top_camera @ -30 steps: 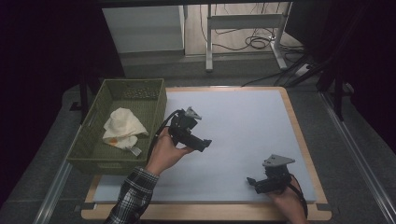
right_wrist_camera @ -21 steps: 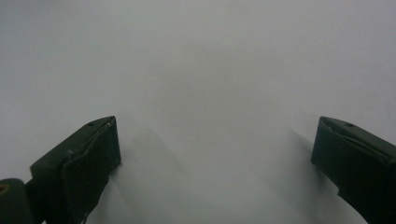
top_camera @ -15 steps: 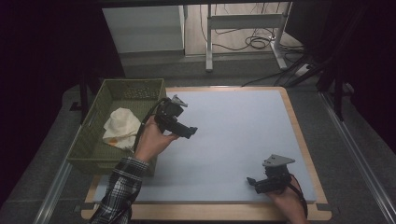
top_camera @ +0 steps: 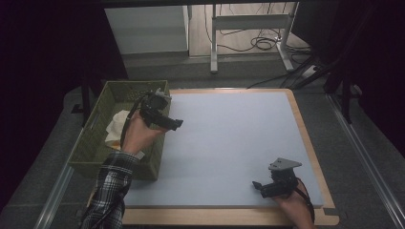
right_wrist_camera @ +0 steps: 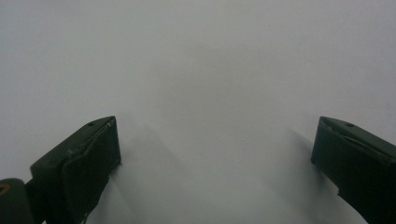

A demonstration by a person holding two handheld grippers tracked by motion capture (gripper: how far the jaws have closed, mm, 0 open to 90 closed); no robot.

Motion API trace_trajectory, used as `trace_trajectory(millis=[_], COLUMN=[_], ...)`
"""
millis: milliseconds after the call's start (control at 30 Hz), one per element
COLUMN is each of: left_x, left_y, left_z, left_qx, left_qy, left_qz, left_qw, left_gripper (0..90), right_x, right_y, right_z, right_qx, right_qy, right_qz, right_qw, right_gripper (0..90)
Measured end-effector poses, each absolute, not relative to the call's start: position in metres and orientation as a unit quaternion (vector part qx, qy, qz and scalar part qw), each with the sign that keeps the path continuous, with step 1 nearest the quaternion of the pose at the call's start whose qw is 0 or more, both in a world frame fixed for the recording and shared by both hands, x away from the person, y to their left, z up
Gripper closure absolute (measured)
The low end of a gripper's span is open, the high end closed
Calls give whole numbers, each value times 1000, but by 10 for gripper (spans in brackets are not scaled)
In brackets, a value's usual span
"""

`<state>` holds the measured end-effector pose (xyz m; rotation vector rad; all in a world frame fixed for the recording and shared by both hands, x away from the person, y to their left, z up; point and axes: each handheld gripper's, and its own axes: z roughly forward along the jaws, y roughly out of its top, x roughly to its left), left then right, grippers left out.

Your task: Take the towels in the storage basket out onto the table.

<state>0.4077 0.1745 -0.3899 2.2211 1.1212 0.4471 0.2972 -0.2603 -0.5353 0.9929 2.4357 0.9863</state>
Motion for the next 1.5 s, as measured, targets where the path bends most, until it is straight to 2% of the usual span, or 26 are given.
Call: trace_trajectory(millis=[367,800,1233,1500], left_x=[423,441,468,477], left_y=[228,284,313,320], left_z=[-395,-436,-479,-503], left_qx=[809,791,778,773], left_qy=[475,530,588,618], left_qz=[189,184,138,80], left_qw=[290,244,171,119], left_gripper=[3,0,2,12], right_x=[297,297,297,297], right_y=[-260,-260,-260,-260], right_z=[-535,-535,-535,-535], right_qx=[348,348,348,348], right_qy=[855,855,855,855], right_qz=[346,346,347,347], right_qw=[166,166,166,166], right_gripper=[14,14,14,14])
